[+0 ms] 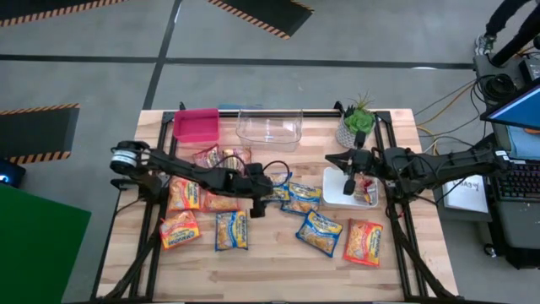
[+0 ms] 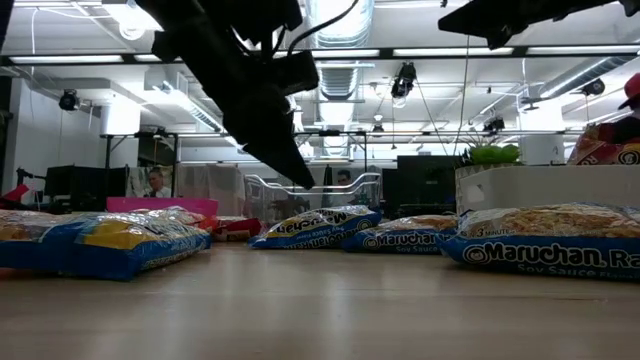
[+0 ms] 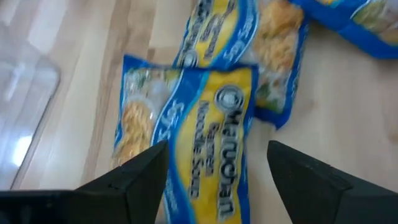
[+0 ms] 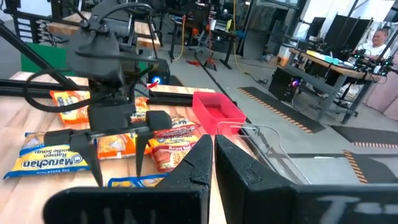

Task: Sort Maruchan noodles
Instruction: Put the blue noodle pack into the red bin

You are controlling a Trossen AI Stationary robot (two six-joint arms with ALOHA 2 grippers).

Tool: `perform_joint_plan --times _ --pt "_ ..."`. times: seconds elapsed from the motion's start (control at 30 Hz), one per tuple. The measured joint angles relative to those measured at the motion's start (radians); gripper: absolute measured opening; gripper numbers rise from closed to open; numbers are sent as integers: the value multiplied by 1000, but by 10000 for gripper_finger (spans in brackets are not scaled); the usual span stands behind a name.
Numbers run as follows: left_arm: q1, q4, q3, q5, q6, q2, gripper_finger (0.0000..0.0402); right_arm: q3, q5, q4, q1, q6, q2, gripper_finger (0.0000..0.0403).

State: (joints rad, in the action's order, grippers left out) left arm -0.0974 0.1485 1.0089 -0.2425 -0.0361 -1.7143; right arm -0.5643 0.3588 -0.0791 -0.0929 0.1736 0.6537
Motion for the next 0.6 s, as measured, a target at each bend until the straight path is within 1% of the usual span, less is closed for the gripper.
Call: perform_joint_plan --times 0.1,0.2,0.37,0.47,0.6 --pt "-4 -63 -7 -1 30 -22 256 -11 0 -7 0 1 -4 9" --pt "-5 -93 -8 -1 38 -57 256 -20 0 -9 0 -4 -4 9" --pt "-5 -92 -11 -4 36 -91 256 -20 0 -7 0 -6 -4 9" --pt "-5 -98 -11 -30 35 -96 256 -20 0 -7 0 -6 -4 9" --pt "-5 -98 -11 -37 38 -109 256 -19 0 -7 0 -6 -4 9"
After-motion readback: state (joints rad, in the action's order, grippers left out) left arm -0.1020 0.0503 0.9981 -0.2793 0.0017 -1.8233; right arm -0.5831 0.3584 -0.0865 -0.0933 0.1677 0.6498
